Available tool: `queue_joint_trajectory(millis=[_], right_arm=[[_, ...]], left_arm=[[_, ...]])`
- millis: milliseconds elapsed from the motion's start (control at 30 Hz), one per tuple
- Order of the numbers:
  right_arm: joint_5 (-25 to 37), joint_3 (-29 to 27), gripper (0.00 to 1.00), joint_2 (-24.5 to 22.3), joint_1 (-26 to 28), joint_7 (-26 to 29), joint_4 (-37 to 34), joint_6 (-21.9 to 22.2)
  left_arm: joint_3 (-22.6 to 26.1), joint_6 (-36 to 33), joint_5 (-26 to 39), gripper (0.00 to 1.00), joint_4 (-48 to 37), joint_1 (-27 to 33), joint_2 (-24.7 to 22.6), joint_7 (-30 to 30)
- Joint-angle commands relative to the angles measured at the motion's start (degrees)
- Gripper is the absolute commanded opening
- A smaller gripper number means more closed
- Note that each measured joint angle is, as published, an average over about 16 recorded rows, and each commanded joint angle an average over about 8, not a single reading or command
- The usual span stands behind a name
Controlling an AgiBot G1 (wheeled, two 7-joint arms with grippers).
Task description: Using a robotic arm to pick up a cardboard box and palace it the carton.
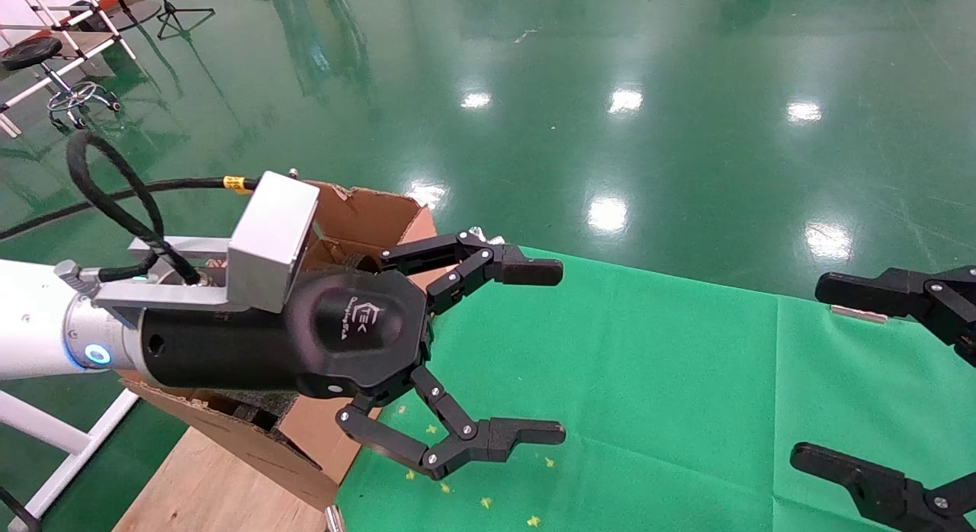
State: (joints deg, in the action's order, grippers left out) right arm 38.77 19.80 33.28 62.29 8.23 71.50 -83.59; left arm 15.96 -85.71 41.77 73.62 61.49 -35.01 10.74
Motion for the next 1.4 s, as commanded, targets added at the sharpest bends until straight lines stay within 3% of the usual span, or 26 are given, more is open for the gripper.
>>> queue_joint_trajectory(millis=[33, 1400], right_arm=[[0.00, 0.00, 1.00, 0.00, 0.00, 0.00, 0.00, 0.00], [0.00, 0.00, 1.00, 0.00, 0.00, 0.00, 0.00, 0.00]], left_arm=[[0.01, 0.01, 0.02, 1.00, -0.01, 0.01, 0.00, 0.01], [0.08, 0.06, 0.12, 1.00, -0.10, 0.09, 0.00, 0.02]])
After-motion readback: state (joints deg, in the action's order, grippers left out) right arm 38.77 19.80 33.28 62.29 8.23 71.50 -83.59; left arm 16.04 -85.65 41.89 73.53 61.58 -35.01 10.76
